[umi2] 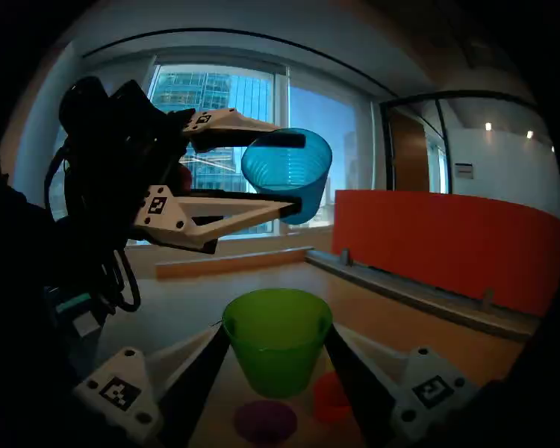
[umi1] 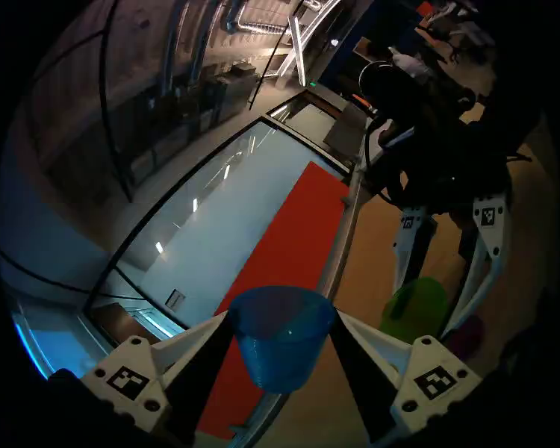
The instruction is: Pour water
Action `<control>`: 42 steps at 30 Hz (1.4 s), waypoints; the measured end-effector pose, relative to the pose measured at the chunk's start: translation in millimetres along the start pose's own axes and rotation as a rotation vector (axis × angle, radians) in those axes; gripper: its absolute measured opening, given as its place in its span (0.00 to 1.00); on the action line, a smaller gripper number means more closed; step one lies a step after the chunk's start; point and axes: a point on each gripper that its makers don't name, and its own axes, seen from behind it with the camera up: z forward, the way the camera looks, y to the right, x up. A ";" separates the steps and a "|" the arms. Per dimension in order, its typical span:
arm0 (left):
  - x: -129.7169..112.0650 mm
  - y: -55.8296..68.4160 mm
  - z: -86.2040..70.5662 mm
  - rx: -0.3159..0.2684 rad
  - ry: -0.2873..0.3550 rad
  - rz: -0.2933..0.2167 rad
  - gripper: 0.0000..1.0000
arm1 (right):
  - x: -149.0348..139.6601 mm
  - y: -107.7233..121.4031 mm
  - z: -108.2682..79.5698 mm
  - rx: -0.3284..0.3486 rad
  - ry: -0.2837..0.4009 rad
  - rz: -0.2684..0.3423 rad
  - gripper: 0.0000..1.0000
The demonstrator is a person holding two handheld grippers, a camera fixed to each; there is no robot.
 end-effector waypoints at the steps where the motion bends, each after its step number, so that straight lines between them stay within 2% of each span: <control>1: 0.1 0.6 -0.1 0.000 0.000 0.005 0.87 | 0.1 -0.1 0.0 0.000 0.000 -0.001 0.90; 18: 3.7 5.3 -0.2 0.011 -0.004 0.108 0.87 | 2.2 -0.9 -1.3 -0.002 -0.002 -0.006 0.90; 36: 8.6 2.2 -1.3 0.024 0.001 0.152 0.87 | 5.0 -1.1 -4.1 -0.004 0.002 -0.013 0.90; 42: 10.1 1.7 -2.6 0.031 0.000 0.182 0.87 | 6.3 -0.1 -4.7 -0.006 0.006 -0.014 0.90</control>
